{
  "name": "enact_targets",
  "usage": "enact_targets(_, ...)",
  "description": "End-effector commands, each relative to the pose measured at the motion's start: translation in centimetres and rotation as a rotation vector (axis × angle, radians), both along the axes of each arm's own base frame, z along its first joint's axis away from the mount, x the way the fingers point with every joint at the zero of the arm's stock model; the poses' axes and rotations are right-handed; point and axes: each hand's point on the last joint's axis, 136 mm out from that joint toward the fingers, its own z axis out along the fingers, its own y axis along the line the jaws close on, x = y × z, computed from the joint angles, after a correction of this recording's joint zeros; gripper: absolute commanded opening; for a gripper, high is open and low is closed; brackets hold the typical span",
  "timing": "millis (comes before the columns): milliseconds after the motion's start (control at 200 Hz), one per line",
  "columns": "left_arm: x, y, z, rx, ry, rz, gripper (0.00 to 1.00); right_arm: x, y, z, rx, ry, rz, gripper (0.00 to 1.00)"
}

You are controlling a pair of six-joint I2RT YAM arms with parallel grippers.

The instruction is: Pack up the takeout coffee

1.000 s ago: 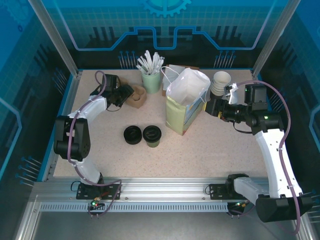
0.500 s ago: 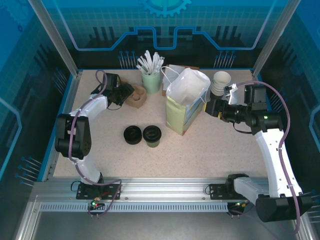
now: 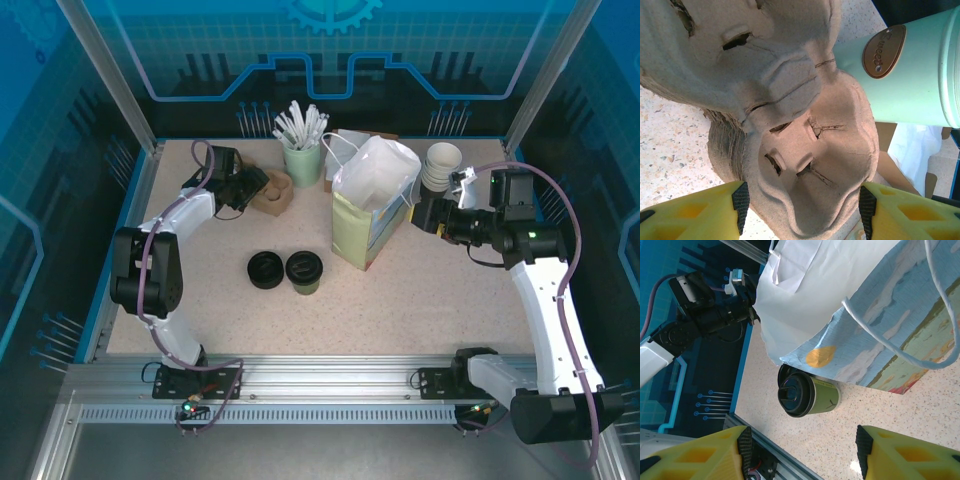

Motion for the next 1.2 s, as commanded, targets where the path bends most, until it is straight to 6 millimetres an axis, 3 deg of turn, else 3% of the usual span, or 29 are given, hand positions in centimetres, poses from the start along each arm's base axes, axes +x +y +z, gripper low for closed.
enact_targets(0, 0.2, 1.1, -0.3, 0.016, 0.021, 0.041, 0.62, 0.0, -0.2, 0.2, 0.009, -0.011, 0.009, 0.6)
enact_targets(390, 0.8, 0.9, -1.0, 0.01, 0.022, 0.04, 0.63, 0.0, -0.2, -0.3, 0.006, 0.001, 0.01, 0.6)
enact_targets(860, 0.8, 0.7, 0.4, 0.009, -0.002, 0.032, 0.58, 0.0, -0.2, -0.6, 0.011, 0.008, 0.01, 0.6)
enact_targets(1196, 0.4, 0.8, 0.3, 0.022, 0.007, 0.038, 0.57, -0.1, -0.2, -0.8, 0.009, 0.009, 0.012, 0.6)
